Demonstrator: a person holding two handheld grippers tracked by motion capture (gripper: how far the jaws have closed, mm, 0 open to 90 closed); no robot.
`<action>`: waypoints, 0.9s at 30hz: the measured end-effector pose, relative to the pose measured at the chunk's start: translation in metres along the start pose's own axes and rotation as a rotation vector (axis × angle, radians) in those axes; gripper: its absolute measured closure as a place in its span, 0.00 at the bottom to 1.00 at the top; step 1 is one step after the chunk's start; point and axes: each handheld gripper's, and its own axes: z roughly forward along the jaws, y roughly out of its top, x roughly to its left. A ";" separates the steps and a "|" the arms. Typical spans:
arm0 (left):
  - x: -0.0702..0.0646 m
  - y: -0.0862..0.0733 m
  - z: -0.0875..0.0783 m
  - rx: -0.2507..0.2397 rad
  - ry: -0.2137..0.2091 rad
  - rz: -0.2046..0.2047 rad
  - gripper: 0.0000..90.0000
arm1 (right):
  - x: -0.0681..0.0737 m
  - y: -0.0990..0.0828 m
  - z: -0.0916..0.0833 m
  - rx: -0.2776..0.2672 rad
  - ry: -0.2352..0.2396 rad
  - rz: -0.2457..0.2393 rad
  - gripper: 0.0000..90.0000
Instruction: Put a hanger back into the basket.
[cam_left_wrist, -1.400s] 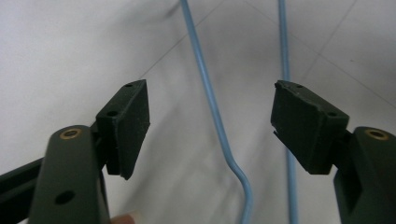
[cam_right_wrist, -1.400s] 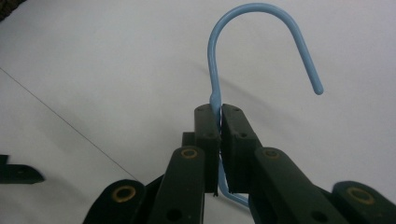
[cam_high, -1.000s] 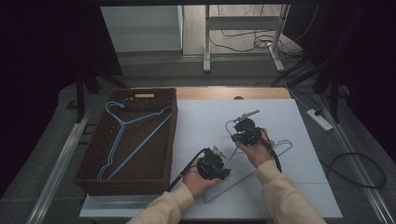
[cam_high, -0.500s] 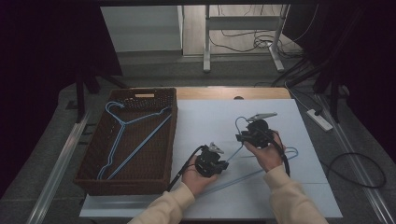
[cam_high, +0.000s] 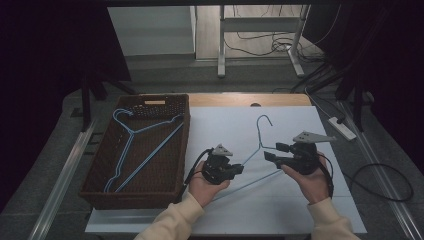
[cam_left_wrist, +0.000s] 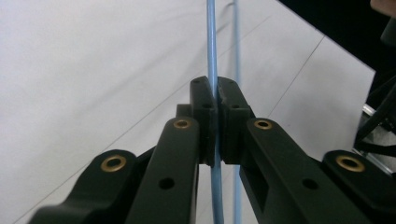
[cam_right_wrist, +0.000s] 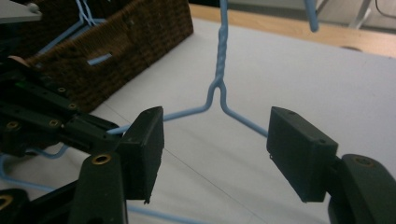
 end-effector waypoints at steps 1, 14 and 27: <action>-0.001 0.002 -0.003 -0.007 -0.005 -0.001 0.96 | 0.000 -0.001 -0.004 -0.013 0.006 0.000 0.41; -0.016 0.030 -0.029 -0.073 -0.050 0.030 0.96 | -0.003 -0.004 -0.048 -0.166 0.058 -0.017 0.41; -0.007 0.046 -0.064 -0.139 -0.039 0.039 0.96 | -0.004 -0.008 -0.052 -0.173 0.074 -0.043 0.41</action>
